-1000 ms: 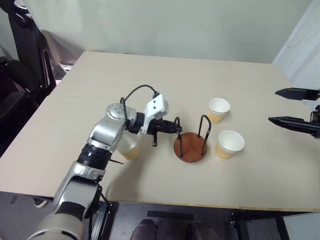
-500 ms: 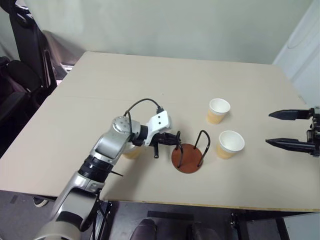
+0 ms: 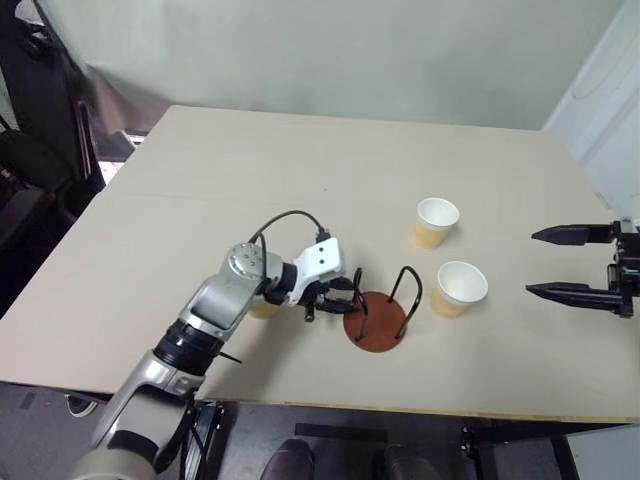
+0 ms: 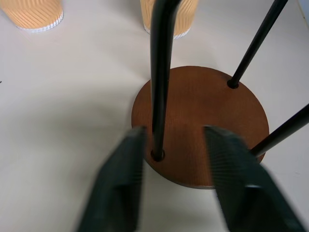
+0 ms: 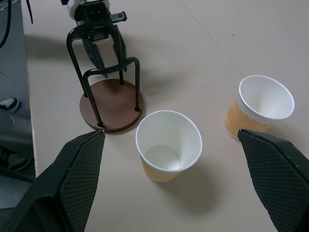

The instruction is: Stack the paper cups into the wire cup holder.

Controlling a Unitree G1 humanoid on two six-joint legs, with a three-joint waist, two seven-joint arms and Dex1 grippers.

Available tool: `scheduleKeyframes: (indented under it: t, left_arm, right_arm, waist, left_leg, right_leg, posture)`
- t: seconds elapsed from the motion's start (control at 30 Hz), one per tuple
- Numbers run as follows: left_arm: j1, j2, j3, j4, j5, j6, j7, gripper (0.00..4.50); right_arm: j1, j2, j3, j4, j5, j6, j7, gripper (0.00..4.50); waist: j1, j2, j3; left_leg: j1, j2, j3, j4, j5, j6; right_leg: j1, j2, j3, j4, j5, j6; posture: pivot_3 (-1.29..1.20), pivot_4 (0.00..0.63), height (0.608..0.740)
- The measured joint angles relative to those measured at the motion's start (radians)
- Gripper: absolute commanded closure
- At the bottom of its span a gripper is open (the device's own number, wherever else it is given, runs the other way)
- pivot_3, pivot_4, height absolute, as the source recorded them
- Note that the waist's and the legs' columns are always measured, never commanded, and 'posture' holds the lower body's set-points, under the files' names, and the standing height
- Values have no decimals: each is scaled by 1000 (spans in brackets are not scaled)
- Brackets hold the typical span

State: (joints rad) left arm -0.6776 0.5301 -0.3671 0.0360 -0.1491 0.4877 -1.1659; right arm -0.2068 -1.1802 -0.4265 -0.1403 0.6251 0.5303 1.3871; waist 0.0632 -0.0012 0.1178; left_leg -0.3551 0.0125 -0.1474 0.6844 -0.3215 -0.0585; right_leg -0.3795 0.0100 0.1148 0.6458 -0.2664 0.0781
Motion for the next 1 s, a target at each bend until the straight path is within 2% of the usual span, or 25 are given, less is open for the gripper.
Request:
scheduleKeyframes:
  t: [0.13, 0.33, 0.67, 0.77, 1.0]
  left_arm:
    - [0, -2, 2, 2, 4, -20, 16, 84]
    - [-25, -7, 83, -17, -74, -17, 7, 84]
    - [-31, 209, 211, -119, -147, 12, -63, 84]
    - [3, 290, 301, -162, -192, 39, -70, 84]
    - [280, 472, 682, -439, -511, 259, -112, 84]
  right_arm:
    - [0, 2, 12, -12, 1, 0, -3, 0]
    - [-31, 2, 31, -10, 1, 0, -2, 0]
    - [-91, 9, 147, 7, -26, -39, 9, 0]
    - [-100, 20, 189, -14, -41, -44, 6, 0]
    - [-102, 34, 330, -110, -130, -76, -12, 0]
  waist:
    - [0, 0, 0]
    - [-1, 0, 0]
    - [-8, 0, 0]
    - [-10, 0, 0]
    - [-19, 0, 0]
  left_leg:
    - [0, 0, 0, 0, 0, 0]
    - [0, 0, 0, 0, 0, 0]
    - [0, 1, -1, -2, 0, 0]
    - [-1, 1, -1, -3, 0, 0]
    - [-1, 3, -1, -6, 0, 0]
  right_leg:
    - [0, 0, 0, 0, 0, 0]
    - [0, 1, 0, 0, 0, 0]
    - [-2, 1, 0, 0, 0, -1]
    - [-3, 1, 0, 0, 0, -1]
    - [-5, 0, 1, -1, -2, -3]
  posture:
    - [0, 150, 740]
    - [0, 150, 740]
    - [0, 150, 740]
    - [0, 150, 740]
    - [0, 150, 740]
